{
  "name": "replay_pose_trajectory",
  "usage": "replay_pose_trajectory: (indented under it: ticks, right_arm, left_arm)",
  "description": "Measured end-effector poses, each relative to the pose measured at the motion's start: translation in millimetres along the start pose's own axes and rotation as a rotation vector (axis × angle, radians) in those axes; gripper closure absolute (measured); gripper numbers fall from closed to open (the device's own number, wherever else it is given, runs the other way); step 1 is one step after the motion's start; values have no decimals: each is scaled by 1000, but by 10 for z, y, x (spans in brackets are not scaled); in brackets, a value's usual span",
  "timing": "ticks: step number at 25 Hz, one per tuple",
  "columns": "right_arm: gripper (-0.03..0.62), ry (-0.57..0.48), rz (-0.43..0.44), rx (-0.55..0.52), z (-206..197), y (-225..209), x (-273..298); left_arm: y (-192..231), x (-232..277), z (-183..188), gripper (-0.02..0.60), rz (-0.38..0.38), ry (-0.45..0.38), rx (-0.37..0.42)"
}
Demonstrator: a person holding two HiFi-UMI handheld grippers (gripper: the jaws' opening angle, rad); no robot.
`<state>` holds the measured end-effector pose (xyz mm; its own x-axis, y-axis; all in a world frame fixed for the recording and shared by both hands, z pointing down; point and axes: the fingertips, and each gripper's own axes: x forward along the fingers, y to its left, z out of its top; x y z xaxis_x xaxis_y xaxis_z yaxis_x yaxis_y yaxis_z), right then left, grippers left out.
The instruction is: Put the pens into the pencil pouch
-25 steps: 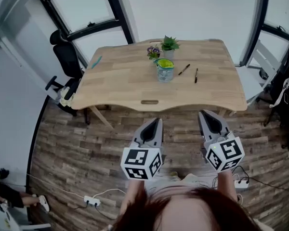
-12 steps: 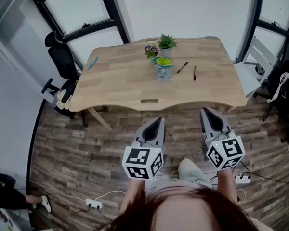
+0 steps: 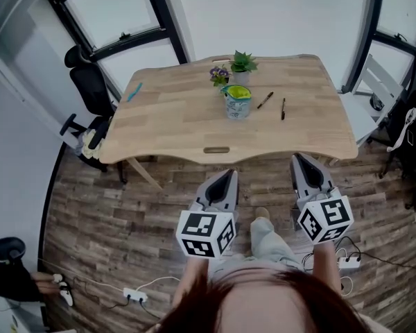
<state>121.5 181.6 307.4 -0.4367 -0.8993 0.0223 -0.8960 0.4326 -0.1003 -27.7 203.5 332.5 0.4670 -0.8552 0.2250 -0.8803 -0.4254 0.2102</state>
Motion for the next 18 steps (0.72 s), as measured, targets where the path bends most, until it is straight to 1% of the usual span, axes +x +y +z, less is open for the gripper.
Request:
replay_pose_trajectory:
  ticks: [5, 12, 18]
  right_arm:
    - [594, -10, 12, -25, -3, -78, 200]
    - [594, -3, 31, -5, -8, -298, 544]
    - [594, 7, 54, 2, 6, -513, 863]
  left_arm:
    - [55, 194, 48, 580, 0, 3, -1]
    - [164, 571, 146, 580, 5, 7, -1]
    - [305, 965, 238, 580, 25, 15, -18]
